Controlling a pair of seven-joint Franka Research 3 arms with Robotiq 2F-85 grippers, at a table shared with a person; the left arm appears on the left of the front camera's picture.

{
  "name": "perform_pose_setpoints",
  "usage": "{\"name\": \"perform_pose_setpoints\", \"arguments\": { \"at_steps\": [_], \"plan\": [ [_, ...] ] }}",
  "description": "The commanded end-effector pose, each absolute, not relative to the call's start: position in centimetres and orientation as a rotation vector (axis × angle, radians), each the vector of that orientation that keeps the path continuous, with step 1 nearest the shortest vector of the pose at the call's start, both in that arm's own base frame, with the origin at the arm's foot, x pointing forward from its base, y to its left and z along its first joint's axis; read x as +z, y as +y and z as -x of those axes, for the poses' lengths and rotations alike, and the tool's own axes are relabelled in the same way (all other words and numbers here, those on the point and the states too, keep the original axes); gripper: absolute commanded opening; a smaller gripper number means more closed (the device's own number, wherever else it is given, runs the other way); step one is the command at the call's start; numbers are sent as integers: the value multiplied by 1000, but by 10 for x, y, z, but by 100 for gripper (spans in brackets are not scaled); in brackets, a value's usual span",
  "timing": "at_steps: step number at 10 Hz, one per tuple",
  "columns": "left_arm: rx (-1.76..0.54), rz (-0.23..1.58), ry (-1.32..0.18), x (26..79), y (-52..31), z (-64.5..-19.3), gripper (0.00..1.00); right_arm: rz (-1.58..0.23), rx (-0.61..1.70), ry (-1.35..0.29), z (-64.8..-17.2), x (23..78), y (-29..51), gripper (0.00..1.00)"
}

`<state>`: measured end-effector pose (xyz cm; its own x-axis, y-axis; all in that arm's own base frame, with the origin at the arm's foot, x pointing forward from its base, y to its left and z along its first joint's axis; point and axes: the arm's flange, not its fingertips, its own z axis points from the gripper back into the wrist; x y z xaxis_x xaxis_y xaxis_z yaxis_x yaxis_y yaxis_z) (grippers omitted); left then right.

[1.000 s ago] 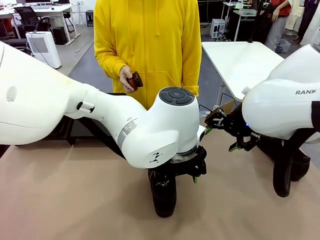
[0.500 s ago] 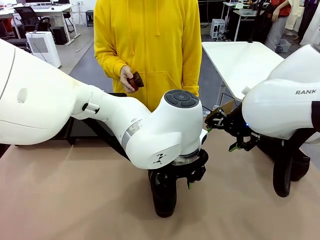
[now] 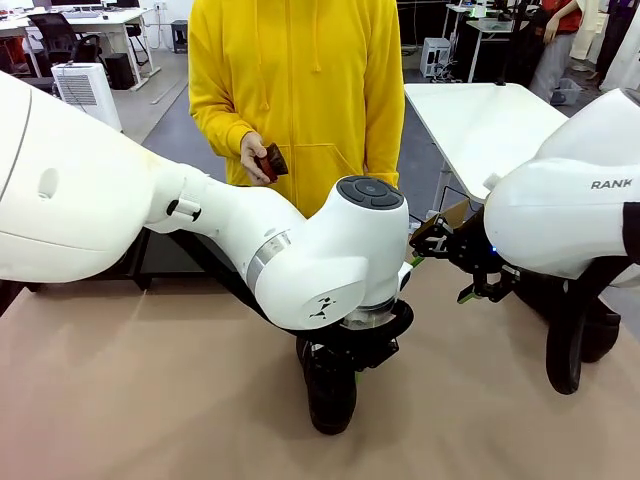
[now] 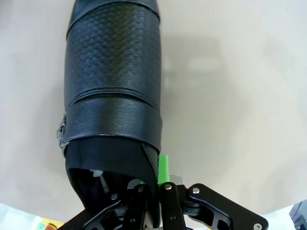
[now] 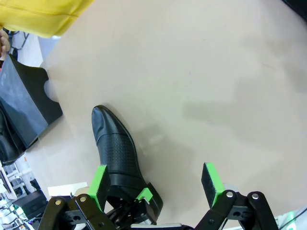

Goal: Organize the shoes by placing them on the stand.
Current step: Place the Shoe from the middle of the table onto the Shoes Stand.

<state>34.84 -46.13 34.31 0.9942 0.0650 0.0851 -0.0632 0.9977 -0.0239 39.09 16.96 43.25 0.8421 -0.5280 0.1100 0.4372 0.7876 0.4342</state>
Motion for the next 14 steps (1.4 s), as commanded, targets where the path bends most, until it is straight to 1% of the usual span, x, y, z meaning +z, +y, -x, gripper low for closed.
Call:
{"name": "perform_pose_setpoints", "arguments": {
  "at_steps": [1, 3, 5, 6, 10, 11, 12, 13, 14],
  "plan": [
    [51, 22, -77, 342, -462, -354, 0, -425, -503, -225, -393, 433, 166, 100],
    [47, 34, -77, 346, -460, -354, 0, -425, -503, -225, -393, 433, 166, 100],
    [56, 40, -36, 355, -448, -350, 0, -425, -503, -225, -393, 433, 166, 100],
    [53, 24, -80, 344, -461, -350, 0, -425, -503, -225, -393, 433, 166, 100],
    [48, 27, -69, 345, -460, -351, 0, -425, -503, -225, -393, 433, 166, 100],
    [75, 134, -194, 386, -429, -352, 0, -425, -503, -225, -393, 433, 166, 100],
    [50, 167, -318, 412, -408, -357, 0, -425, -503, -225, -393, 433, 166, 100],
    [68, 153, -408, 427, -386, -372, 0, -425, -503, -225, -393, 433, 166, 100],
    [67, 105, -456, 434, -363, -389, 0, -425, -503, -225, -393, 433, 166, 100]
  ]
}}
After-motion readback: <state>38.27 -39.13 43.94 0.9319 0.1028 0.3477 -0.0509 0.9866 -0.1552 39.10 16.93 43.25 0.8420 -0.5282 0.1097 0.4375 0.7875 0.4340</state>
